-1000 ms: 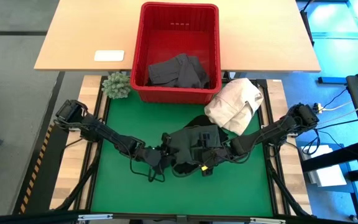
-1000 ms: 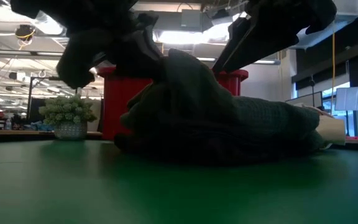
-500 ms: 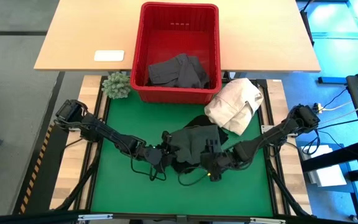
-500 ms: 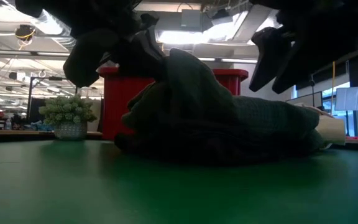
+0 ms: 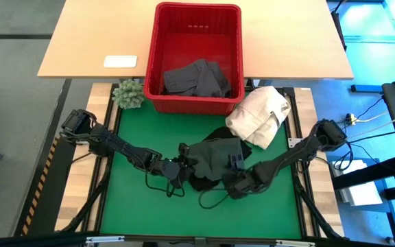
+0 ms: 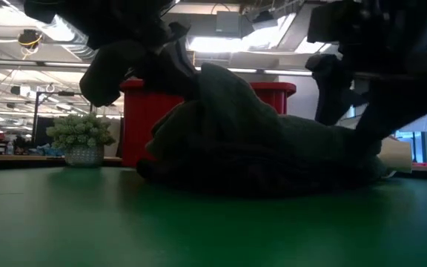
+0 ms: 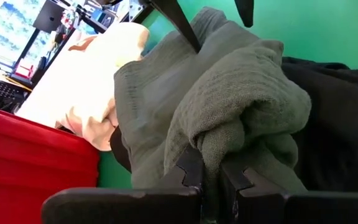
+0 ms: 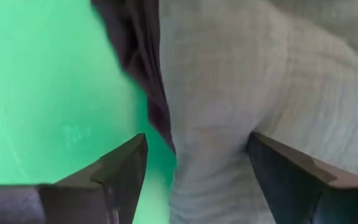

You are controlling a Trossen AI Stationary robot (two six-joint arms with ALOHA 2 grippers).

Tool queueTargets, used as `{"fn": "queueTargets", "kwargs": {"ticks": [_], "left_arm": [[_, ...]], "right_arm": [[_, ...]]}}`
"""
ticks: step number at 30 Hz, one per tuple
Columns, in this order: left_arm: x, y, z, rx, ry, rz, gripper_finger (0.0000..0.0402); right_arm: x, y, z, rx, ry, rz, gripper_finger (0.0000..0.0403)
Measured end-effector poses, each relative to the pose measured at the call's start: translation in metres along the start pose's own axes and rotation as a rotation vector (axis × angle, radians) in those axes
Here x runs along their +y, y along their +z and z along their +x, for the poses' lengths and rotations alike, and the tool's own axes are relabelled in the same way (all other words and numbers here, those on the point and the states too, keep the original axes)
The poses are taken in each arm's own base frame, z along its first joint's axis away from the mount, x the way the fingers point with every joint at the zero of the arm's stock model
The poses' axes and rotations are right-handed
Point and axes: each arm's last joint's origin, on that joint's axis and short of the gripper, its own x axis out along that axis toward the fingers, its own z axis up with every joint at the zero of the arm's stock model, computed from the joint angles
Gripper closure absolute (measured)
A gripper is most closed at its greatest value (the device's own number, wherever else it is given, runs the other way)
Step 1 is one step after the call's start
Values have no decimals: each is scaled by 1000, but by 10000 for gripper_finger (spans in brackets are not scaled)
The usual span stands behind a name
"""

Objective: Fold laundry
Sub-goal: Put the green folded polo shirt into the red bin

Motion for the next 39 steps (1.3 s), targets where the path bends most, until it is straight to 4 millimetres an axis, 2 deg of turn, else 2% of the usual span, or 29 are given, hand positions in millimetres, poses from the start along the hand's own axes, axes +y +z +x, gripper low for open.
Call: {"fn": "queueTargets", "kwargs": {"ticks": [10, 20, 22, 24, 30, 31, 34, 39], "left_arm": [[0, -3, 1, 22, -7, -22, 400], [0, -3, 1, 21, -7, -31, 400], [0, -3, 1, 21, -7, -32, 400], [0, -3, 1, 21, -9, -34, 400], [0, -3, 1, 14, -28, -38, 400], [0, -3, 1, 14, -29, -38, 400], [1, -2, 0, 13, -29, -39, 400], [8, 1, -9, 1, -7, -50, 400]], "right_arm": [[-5, -10, 0, 78, -126, -25, 125], [-15, -12, 16, 149, -198, -43, 129], [-18, -11, 18, 140, -205, -33, 148], [-21, -10, 19, 138, -210, -25, 185], [-21, -9, 18, 137, -204, -30, 370], [-21, -8, 16, 134, -198, -28, 382], [-23, 0, 11, 113, -201, -12, 376], [-27, 16, -4, 87, -218, -2, 388]]}}
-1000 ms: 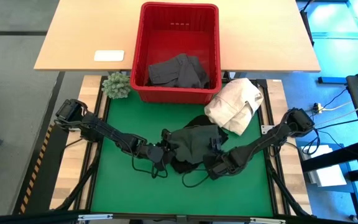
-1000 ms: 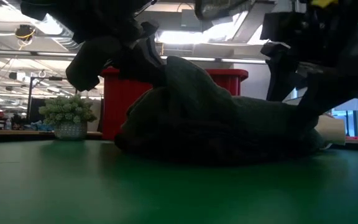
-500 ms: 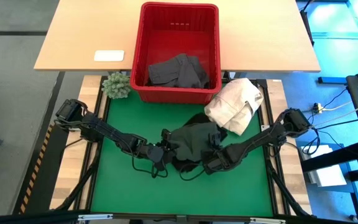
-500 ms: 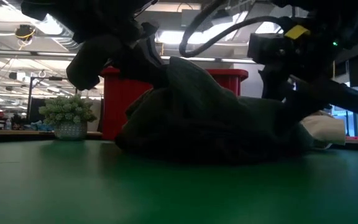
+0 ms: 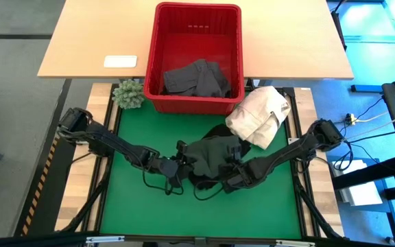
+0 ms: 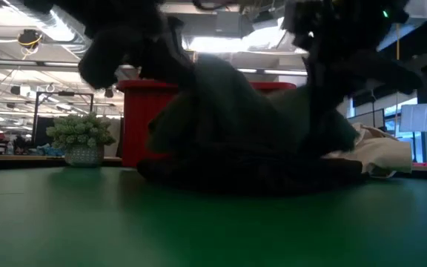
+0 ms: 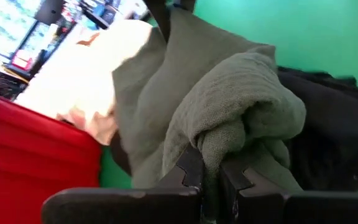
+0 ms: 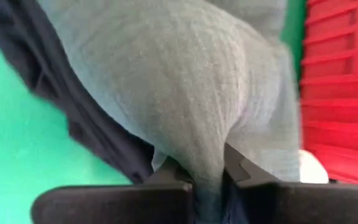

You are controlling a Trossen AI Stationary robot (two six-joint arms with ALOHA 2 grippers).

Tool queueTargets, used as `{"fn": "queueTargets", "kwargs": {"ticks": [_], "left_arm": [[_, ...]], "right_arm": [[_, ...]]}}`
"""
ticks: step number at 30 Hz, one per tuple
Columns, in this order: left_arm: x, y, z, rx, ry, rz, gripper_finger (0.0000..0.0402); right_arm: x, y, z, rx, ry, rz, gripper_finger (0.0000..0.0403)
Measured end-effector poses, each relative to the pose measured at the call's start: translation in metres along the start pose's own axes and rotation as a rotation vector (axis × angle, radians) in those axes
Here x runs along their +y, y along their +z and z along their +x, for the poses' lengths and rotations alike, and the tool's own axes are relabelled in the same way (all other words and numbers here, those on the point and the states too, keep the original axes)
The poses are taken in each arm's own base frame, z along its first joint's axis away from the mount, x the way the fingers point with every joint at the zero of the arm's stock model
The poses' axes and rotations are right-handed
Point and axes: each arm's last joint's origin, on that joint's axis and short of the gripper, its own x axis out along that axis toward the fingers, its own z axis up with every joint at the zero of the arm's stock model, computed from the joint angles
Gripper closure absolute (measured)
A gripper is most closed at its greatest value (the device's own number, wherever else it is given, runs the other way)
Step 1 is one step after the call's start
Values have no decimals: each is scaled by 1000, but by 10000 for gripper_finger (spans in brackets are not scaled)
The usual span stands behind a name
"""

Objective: Fold laundry
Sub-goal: Put the green folded polo shirt into the red bin

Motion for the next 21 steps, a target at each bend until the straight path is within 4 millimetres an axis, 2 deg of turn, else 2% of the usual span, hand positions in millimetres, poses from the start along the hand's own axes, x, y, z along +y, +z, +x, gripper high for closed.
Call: {"fn": "queueTargets", "kwargs": {"ticks": [15, 21], "left_arm": [[44, 17, -53, -91, 133, -7, 400], [62, 19, -76, -121, 196, 6, 400]], "right_arm": [[-35, 40, -51, -95, -162, 5, 388], [-59, 52, -60, -152, -164, 25, 388]]}}
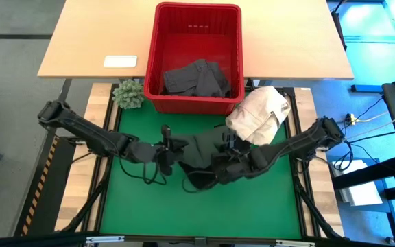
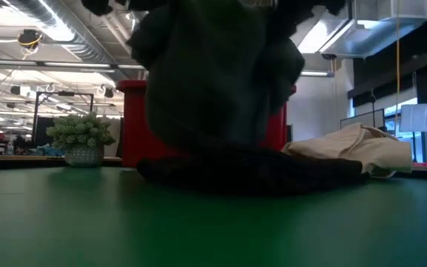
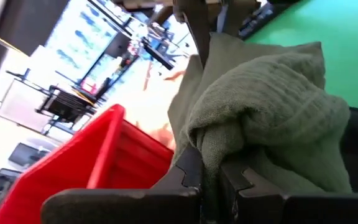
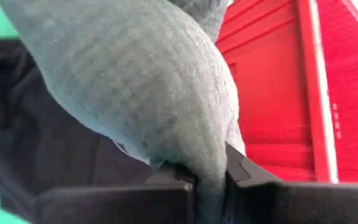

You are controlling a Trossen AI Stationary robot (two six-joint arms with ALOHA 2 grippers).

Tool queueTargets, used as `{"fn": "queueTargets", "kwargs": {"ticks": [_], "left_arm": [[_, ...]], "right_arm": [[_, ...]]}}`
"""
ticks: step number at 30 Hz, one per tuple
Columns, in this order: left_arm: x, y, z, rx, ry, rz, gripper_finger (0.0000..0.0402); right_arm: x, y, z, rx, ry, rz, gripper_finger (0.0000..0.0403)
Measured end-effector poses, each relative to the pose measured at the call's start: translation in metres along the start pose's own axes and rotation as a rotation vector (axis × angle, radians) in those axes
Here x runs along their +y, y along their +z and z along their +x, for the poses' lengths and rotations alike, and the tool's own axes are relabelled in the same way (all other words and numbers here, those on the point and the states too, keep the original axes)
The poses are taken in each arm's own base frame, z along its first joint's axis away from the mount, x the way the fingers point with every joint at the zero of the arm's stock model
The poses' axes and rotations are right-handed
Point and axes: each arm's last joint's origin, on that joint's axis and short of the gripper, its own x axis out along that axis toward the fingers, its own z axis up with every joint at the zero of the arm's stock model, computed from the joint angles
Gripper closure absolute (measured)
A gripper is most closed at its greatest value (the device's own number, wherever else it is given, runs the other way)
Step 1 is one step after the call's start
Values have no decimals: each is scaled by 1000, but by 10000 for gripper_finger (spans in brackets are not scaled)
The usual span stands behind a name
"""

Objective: Fold laundry
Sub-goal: Put the green folded polo shirt into the red bin

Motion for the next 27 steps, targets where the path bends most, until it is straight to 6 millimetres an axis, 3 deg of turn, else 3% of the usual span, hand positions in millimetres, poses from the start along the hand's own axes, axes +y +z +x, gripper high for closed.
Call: {"fn": "queueTargets", "kwargs": {"ticks": [7, 12, 20, 27], "left_arm": [[37, -1, -19, -37, 84, 32, 400], [78, -13, -30, -22, 203, 46, 400], [139, -47, -35, -13, 312, 32, 400], [179, -71, -34, -34, 431, 48, 400]], "right_arm": [[-53, 5, -5, -127, 37, 61, 388], [-101, 5, -3, -240, 40, 89, 388], [-178, -9, 26, -365, 3, 133, 388], [-230, -25, 44, -475, -73, 195, 388]]}}
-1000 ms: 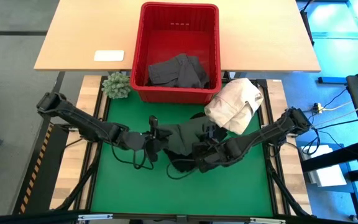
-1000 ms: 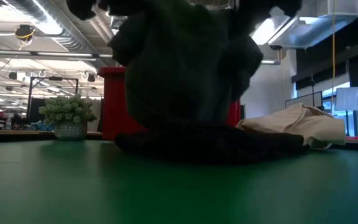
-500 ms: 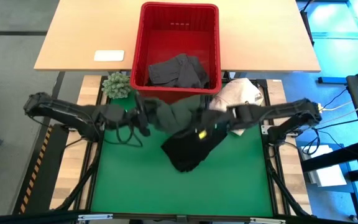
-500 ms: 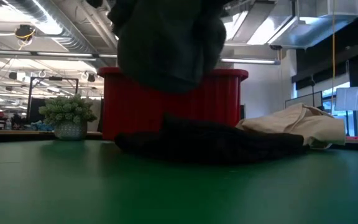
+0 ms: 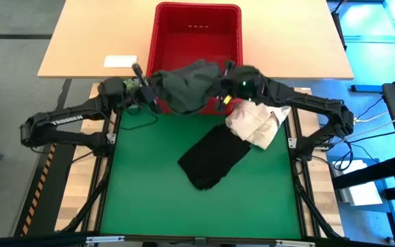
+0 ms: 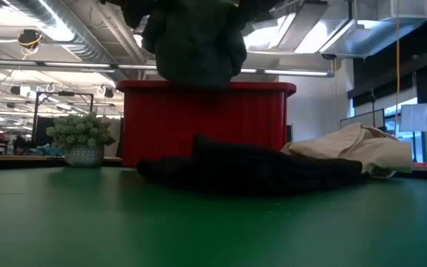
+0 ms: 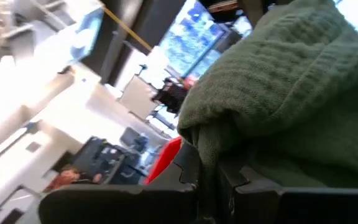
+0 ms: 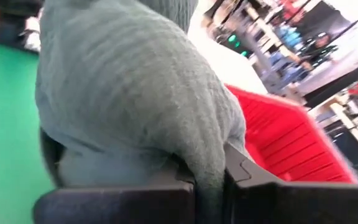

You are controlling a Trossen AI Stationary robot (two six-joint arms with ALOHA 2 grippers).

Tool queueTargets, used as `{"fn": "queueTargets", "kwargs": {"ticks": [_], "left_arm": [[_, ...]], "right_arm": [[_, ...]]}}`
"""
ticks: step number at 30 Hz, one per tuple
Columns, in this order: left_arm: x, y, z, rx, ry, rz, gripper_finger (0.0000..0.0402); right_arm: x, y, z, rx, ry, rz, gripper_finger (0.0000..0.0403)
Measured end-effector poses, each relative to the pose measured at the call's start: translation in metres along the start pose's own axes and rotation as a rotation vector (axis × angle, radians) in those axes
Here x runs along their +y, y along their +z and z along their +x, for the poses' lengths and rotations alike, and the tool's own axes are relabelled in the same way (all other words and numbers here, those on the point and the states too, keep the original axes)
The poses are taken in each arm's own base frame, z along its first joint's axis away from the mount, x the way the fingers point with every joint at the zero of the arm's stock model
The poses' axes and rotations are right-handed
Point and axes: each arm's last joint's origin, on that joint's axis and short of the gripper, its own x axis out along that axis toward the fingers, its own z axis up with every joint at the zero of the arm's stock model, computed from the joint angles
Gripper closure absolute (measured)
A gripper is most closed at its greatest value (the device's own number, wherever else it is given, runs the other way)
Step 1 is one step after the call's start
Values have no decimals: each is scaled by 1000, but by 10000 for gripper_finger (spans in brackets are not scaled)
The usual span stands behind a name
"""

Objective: Fold laundry
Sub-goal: Put the green folded polo shirt into the red bin

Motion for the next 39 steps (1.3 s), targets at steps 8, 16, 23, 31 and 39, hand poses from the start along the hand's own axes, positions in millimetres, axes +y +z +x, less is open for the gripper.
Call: {"fn": "queueTargets", "kwargs": {"ticks": [8, 16, 23, 31, 39], "left_arm": [[37, -36, 15, -12, 125, -13, 400], [54, -80, 40, 10, 153, 12, 400], [55, -128, 67, 34, 133, 21, 400], [61, -173, 90, 60, 126, 23, 400], [83, -173, 111, 28, 146, 70, 400]], "right_arm": [[-53, -22, 5, -46, -123, 48, 388], [-94, -51, 21, -89, -203, 73, 388], [-113, -92, 55, -36, -216, 87, 388], [-131, -132, 86, -23, -288, 86, 388], [-133, -146, 97, 10, -316, 3, 389]]}}
